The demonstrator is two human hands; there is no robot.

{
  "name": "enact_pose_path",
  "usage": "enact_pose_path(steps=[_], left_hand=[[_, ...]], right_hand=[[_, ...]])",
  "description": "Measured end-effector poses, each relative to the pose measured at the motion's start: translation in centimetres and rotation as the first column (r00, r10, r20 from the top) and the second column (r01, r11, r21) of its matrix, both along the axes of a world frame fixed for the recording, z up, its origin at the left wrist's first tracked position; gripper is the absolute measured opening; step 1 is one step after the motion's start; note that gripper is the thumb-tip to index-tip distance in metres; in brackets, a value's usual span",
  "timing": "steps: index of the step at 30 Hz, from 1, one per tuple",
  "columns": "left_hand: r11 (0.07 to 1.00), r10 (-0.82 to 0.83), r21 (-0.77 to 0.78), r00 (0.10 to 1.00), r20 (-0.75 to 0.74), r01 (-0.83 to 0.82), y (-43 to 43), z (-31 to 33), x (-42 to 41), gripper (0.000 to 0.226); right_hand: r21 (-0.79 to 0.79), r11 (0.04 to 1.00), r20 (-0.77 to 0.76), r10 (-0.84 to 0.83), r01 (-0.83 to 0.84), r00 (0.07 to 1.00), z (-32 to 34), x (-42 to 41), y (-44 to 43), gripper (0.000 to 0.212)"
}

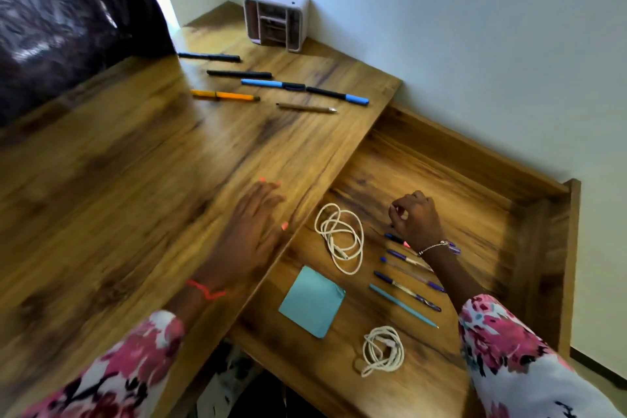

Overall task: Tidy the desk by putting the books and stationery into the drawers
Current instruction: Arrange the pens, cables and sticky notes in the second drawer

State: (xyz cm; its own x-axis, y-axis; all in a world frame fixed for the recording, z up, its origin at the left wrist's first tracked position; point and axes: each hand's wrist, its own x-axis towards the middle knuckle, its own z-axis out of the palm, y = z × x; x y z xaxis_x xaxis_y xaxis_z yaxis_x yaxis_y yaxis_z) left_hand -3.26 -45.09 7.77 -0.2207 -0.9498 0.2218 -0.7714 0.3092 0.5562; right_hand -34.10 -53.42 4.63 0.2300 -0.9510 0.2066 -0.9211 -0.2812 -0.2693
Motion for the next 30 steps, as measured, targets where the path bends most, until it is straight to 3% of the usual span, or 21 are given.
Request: enact_pose_path(steps=[5, 8, 11, 14, 22, 26, 30], left_hand=[[0.978, 0.168, 0.081, 0.954, 0.248, -0.193, -5.8, -1.2, 6.8, 0.073], [0.950, 0.240, 0.116, 0.917, 0.319, -0.290, -7.7, -1.5, 9.3, 0.081], [0.938, 0.260, 0.123, 0.892, 0.369, -0.324, -8.8, -1.8, 10.5, 0.087], [0.939, 0.259, 0.119, 0.892, 0.370, -0.322, -9.1, -2.1, 10.8, 0.085], [0.947, 0.253, 0.099, 0.901, 0.353, -0.305, -9.1, -2.6, 11.1, 0.078], [0.948, 0.245, 0.108, 0.901, 0.358, -0.300, -9.1, -2.5, 11.1, 0.079], [0.948, 0.244, 0.116, 0.910, 0.337, -0.297, -9.2, -2.5, 11.1, 0.081]], right_hand=[[-0.105, 0.986, 0.067, 0.139, -0.132, 0.988, 2.2, 4.7, -4.3, 0.022], [-0.141, 0.968, 0.034, 0.213, -0.206, 0.976, 3.6, 7.8, -6.9, 0.032], [-0.126, 0.957, 0.002, 0.264, -0.261, 0.965, 4.6, 10.9, -9.5, 0.024], [-0.060, 0.964, -0.044, 0.257, -0.259, 0.965, 5.0, 14.2, -12.5, 0.015], [0.125, 0.972, -0.170, 0.218, -0.198, 0.961, 5.0, 19.7, -17.4, 0.038], [0.131, 0.980, -0.286, 0.183, -0.150, 0.941, 4.8, 20.7, -17.9, 0.027], [0.131, 0.978, -0.219, 0.189, -0.163, 0.957, 4.9, 20.1, -18.2, 0.026]])
